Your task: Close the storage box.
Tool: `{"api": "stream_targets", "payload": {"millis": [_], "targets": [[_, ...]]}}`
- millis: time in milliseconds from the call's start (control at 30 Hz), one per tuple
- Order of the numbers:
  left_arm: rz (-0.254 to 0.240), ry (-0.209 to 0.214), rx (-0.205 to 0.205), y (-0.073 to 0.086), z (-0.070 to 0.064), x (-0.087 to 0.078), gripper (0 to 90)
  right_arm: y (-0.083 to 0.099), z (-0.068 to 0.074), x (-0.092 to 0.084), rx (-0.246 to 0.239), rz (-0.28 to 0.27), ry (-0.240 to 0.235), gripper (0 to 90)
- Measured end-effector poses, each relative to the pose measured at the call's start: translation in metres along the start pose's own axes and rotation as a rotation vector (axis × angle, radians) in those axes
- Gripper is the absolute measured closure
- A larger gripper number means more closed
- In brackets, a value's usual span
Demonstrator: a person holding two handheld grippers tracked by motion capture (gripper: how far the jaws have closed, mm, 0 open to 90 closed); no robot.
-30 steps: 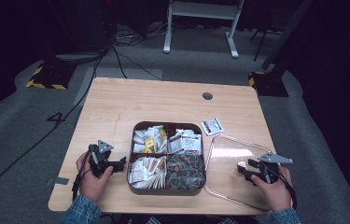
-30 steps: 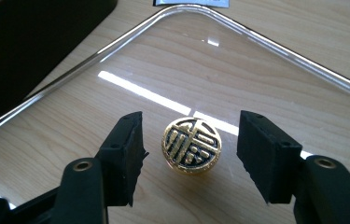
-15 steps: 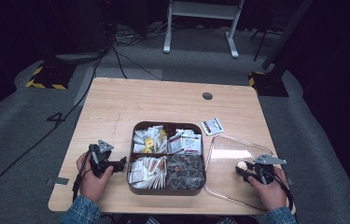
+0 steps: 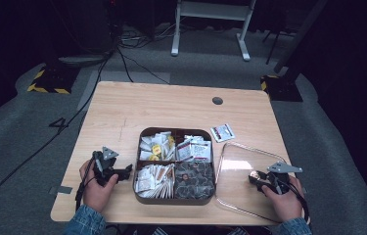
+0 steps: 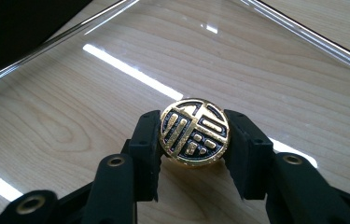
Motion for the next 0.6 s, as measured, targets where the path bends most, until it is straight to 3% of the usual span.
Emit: {"api": "stream_targets", "payload": {"millis": [600], "targets": [[0.005,-0.011,0.005,0.0,-0.001,0.001,10.7,-0.022,-0.011,-0.027,0.034,-0.055,-0.009,58.8]]}}
Point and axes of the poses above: each handheld gripper's, and its own axes: x roughly forward along the jaws, y roughly out of its underside, z roughly to its left, the point moved 10 cm from there along x, roughly forward along the jaws, and after that the axes turned 11 degrees about y, right-handed, at the moved point
